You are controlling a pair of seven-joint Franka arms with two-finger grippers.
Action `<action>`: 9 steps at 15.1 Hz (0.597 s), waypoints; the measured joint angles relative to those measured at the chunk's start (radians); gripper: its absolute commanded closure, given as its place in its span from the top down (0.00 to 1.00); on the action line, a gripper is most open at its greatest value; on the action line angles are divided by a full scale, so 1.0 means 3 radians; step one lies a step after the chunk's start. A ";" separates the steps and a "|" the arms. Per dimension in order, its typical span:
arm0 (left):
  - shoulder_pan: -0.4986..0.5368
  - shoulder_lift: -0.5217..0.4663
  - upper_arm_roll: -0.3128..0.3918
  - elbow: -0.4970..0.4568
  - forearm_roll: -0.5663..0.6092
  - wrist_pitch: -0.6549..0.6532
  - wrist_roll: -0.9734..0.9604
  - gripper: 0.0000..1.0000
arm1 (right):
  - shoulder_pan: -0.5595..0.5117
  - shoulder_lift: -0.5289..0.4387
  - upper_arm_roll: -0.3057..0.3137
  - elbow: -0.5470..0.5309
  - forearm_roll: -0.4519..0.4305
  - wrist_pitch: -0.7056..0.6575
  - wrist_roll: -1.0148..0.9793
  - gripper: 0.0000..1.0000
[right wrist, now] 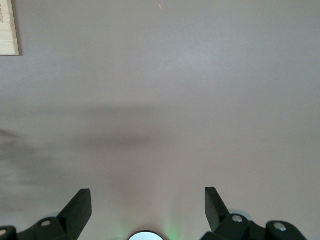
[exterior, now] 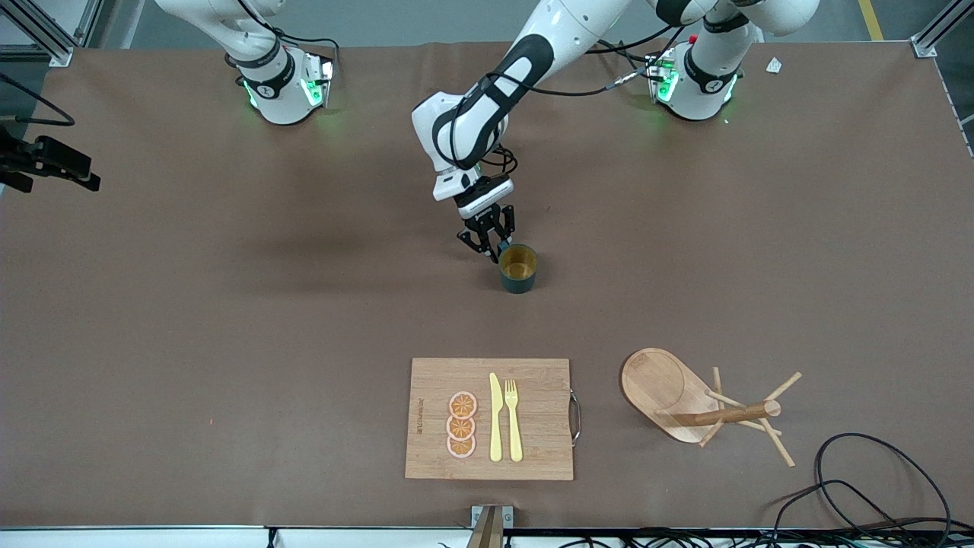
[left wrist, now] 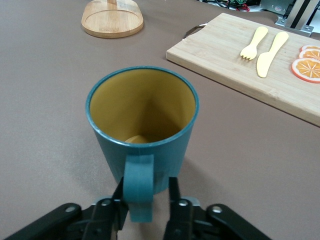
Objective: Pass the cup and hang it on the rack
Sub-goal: 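Lift the mug with the left gripper and carry it toward the rack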
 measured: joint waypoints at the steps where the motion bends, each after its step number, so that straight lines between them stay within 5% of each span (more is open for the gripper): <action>1: 0.0000 0.0001 0.0002 0.0006 0.0000 0.0001 0.0023 0.18 | 0.0000 -0.0030 0.0000 -0.0024 0.0000 0.0000 0.0000 1.00; 4: 0.0004 0.0004 0.0010 0.0055 0.0000 0.0006 0.0048 0.05 | -0.0001 -0.0137 -0.0002 -0.0107 0.0000 0.0000 0.0000 1.00; 9: 0.0055 0.0004 0.0016 0.0355 -0.0357 0.0016 0.0494 0.01 | -0.0005 -0.0212 -0.0007 -0.0156 0.0000 0.0027 0.0000 1.00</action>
